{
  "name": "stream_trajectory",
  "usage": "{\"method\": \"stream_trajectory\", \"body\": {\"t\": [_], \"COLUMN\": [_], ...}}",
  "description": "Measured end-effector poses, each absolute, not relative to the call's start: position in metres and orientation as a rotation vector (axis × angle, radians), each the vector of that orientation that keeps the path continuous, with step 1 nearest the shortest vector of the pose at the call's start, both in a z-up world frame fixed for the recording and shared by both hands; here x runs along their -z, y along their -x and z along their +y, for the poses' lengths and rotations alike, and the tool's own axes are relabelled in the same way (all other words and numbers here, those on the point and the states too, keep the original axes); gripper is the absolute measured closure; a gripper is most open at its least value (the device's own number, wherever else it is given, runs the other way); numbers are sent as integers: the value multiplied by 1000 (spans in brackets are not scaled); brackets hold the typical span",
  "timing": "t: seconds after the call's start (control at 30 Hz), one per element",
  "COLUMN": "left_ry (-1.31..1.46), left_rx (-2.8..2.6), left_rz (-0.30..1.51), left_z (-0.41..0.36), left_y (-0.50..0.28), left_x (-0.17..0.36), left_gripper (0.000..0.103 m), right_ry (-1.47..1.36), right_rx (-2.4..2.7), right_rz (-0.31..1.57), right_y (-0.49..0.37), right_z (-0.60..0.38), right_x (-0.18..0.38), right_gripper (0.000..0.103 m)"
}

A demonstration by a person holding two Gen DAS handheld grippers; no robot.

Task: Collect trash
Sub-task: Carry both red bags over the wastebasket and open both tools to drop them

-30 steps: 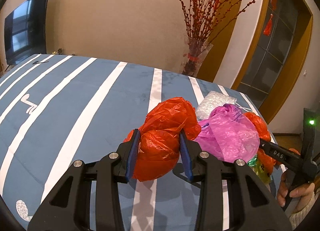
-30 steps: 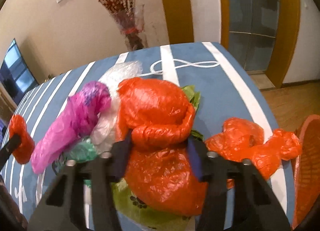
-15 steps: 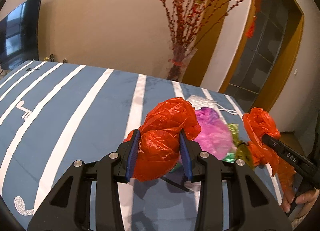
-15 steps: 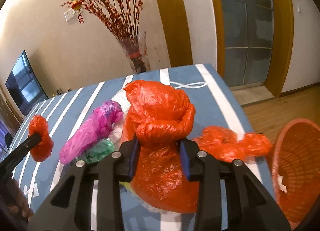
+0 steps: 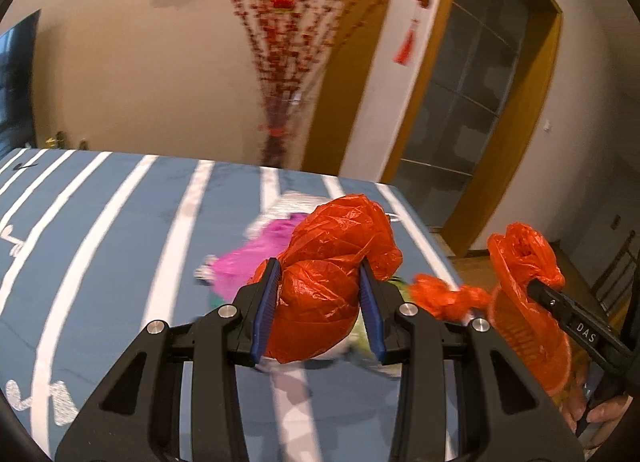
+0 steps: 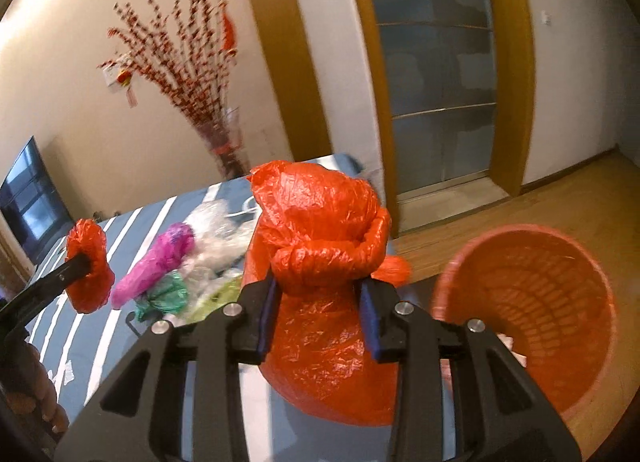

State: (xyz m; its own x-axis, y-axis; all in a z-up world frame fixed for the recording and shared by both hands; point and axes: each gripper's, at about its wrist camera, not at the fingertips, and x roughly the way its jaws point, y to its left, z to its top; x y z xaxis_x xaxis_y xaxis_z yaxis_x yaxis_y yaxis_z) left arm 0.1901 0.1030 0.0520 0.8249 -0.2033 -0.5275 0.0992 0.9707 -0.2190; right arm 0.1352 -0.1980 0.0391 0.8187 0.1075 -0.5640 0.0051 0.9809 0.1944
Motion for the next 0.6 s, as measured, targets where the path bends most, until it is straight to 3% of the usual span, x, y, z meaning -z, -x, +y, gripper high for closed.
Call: {"method": "stream_trajectory", "body": {"t": [0.6], "left_ry": [132], "left_rx": [426], "left_rz": [628], "left_z": [-50], "left_y": [-187], "left_x": [-46], "left_gripper": [65], "right_ry": [-230], "right_rx": [141], "right_rz": [546], "right_y": [-88], "right_z": [-308], "right_x": [-38], "right_gripper": [68]}}
